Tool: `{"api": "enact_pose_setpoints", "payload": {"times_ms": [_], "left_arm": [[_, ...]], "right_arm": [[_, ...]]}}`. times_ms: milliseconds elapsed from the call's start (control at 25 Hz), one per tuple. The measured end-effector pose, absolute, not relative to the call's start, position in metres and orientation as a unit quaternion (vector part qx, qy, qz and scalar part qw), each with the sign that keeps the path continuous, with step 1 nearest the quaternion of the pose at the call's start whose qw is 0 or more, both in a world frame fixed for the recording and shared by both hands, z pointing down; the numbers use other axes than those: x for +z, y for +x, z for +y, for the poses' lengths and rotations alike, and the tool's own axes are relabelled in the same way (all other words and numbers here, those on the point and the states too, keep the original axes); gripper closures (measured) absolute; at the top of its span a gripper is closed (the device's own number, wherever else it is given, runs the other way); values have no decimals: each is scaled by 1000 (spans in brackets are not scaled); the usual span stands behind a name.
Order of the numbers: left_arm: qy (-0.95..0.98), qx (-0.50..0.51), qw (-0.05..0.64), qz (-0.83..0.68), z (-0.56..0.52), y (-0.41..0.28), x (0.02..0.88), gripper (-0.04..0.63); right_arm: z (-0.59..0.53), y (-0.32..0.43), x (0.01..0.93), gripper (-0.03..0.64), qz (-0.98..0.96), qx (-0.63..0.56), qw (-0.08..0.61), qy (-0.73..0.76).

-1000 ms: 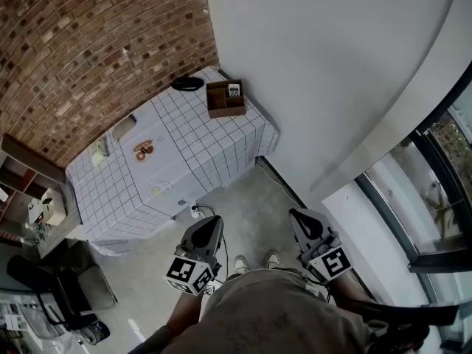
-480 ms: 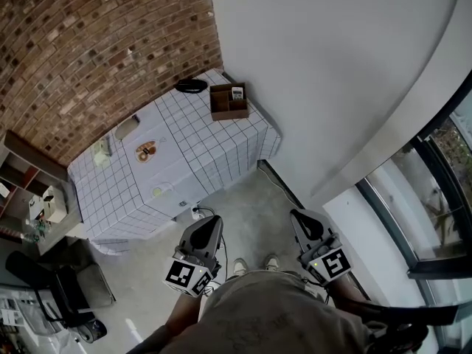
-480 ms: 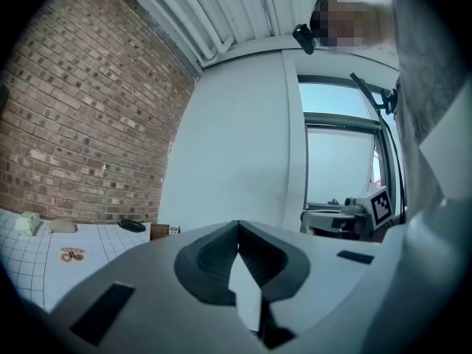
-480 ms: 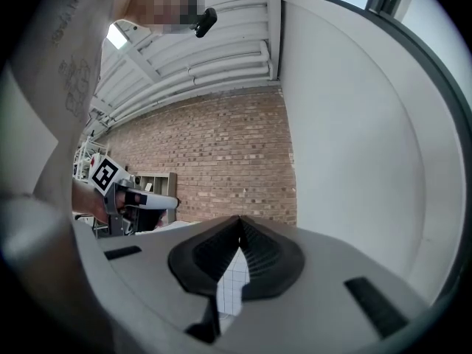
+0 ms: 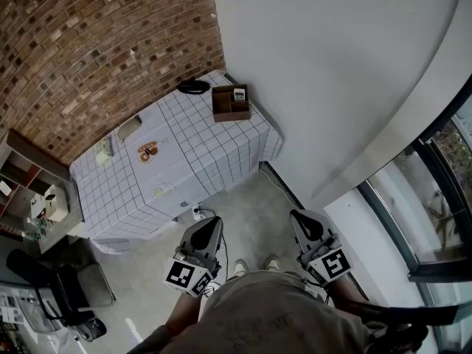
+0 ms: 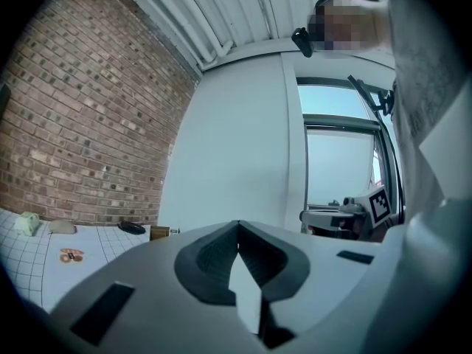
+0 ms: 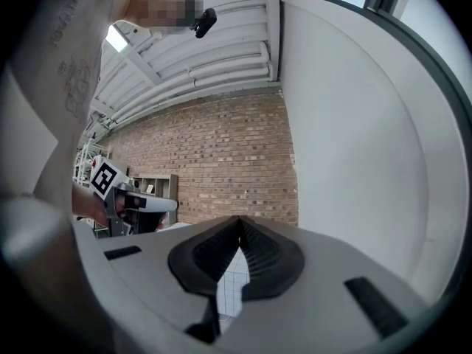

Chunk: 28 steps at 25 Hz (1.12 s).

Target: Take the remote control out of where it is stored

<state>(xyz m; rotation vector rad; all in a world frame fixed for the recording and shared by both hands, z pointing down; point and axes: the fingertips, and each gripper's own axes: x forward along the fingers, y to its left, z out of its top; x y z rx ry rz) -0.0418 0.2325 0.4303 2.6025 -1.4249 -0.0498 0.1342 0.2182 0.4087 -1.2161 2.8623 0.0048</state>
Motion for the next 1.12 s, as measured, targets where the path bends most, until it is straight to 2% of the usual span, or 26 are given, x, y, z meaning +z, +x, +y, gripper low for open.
{"api": "enact_pose_setpoints", "payload": {"times_ms": [1120], "left_arm": [[851, -3, 75, -519, 218, 0, 433, 591]], "right_arm": [[196, 199, 416, 604, 928, 6, 27, -372]]}}
